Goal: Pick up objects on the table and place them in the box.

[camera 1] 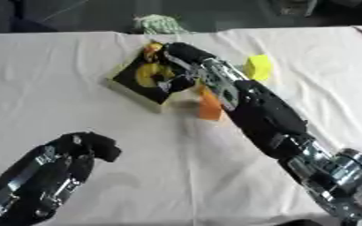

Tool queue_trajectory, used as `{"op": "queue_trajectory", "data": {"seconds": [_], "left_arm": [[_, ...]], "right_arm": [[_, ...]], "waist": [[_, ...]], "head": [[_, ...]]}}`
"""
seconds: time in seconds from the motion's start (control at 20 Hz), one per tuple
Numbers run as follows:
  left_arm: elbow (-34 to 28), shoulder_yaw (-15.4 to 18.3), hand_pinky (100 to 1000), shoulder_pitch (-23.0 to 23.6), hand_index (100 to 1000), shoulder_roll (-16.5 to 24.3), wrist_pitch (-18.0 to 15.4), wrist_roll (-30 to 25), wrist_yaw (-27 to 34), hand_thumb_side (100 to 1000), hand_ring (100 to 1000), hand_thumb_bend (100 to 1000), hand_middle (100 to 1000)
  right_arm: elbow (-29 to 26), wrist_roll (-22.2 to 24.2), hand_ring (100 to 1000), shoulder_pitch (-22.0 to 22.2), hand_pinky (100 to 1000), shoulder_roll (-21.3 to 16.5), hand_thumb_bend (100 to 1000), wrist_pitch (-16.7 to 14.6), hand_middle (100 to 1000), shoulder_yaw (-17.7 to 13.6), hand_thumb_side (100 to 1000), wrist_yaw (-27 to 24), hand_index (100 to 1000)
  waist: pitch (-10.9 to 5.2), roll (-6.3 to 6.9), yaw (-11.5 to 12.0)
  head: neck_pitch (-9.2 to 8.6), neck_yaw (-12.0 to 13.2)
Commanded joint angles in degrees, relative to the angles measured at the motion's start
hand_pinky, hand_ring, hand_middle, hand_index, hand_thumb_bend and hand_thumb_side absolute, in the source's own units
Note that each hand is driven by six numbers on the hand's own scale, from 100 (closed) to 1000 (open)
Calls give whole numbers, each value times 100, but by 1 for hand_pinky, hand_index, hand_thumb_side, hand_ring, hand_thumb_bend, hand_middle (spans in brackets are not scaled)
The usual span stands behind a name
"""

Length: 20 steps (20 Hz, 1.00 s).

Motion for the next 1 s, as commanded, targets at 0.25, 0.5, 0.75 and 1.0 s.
{"op": "queue_trajectory", "data": {"seconds": [0.25, 0.5, 0.75, 1.0], "left_arm": [[-123, -14, 745, -79, 786, -14, 13, -38, 67, 645, 755, 100, 623], [-123, -18, 745, -83, 786, -18, 24, -43, 72, 646, 755, 100, 623], [-123, -21, 745, -87, 786, -22, 28, -43, 74, 647, 755, 100, 623], [-123, -18, 745, -87, 786, -24, 30, -38, 71, 648, 755, 100, 623]], "right_arm": [[-126, 15, 752, -138, 676, -13, 100, -22, 762, 30, 384, 78, 907], [-148, -199, 789, -137, 710, -51, 100, 188, 844, 31, 349, 440, 936], [-136, -444, 803, -140, 721, -60, 100, 562, 896, 20, 357, 850, 956], [-101, -369, 853, -107, 760, -22, 100, 476, 954, 69, 488, 1069, 981]], "waist": [[-72, 7, 29], [-70, 0, 43], [-65, 0, 52], [-59, 3, 48]], "head": [[27, -70], [27, -79], [27, -102], [27, -117]]}}
